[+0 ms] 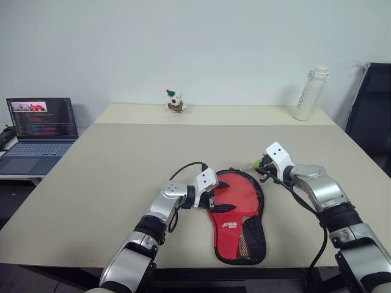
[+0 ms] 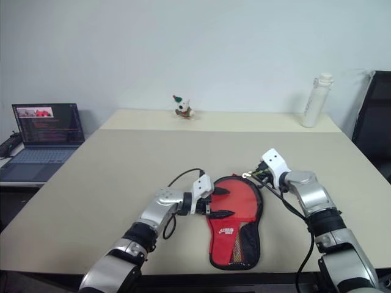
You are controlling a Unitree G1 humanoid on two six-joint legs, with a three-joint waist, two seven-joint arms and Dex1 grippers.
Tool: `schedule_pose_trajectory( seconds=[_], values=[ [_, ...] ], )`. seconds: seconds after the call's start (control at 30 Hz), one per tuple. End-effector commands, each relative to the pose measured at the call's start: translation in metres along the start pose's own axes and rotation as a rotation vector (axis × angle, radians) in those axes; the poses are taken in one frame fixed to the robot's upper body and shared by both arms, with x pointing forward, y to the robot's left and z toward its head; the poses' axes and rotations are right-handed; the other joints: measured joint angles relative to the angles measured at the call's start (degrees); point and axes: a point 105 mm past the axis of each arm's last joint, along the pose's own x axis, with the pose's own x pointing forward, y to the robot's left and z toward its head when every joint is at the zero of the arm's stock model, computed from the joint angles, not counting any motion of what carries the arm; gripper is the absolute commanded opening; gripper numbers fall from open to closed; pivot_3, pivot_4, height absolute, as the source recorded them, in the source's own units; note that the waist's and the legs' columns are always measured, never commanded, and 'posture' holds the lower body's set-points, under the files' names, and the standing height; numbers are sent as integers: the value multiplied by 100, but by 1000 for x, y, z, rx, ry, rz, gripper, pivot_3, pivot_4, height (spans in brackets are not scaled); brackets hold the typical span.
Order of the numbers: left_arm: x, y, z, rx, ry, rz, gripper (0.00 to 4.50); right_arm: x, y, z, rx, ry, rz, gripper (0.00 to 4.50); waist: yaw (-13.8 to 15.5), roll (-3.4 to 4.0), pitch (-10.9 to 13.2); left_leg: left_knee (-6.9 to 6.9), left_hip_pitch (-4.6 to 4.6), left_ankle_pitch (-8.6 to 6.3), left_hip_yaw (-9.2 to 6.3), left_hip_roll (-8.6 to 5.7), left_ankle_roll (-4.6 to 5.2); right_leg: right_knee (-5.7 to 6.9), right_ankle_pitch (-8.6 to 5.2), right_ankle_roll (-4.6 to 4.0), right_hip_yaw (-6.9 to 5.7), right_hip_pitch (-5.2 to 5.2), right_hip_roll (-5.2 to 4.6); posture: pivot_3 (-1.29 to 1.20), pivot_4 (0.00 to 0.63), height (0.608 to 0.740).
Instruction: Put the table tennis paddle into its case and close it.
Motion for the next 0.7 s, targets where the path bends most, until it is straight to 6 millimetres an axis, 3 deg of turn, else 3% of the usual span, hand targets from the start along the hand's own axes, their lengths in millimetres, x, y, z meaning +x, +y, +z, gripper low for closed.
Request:
schedule_pose_trajectory(
  seconds=[0.03, 0.27, 0.7],
  values=[
    [12, -25, -29, -74, 87, -101, 4187, -10, -19, 5, -61, -6, -33, 48, 13, 3, -2, 0, 0, 0, -1, -1, 0, -1, 0, 0, -1, 1, 0, 0, 150, 740],
    [14, -30, -31, -110, 86, -127, 4187, -26, -16, -21, -89, 80, 36, 48, 64, 11, -7, -1, 0, 0, -2, -2, 0, -5, -1, 1, -3, 3, -1, 0, 150, 740],
    [22, -18, -32, -83, 142, -94, 4187, -92, 4, -54, -83, 216, 162, 48, 205, 45, -37, 1, 4, -5, -29, -20, 12, -29, 0, 7, -27, 33, 1, 0, 150, 740]
  ],
)
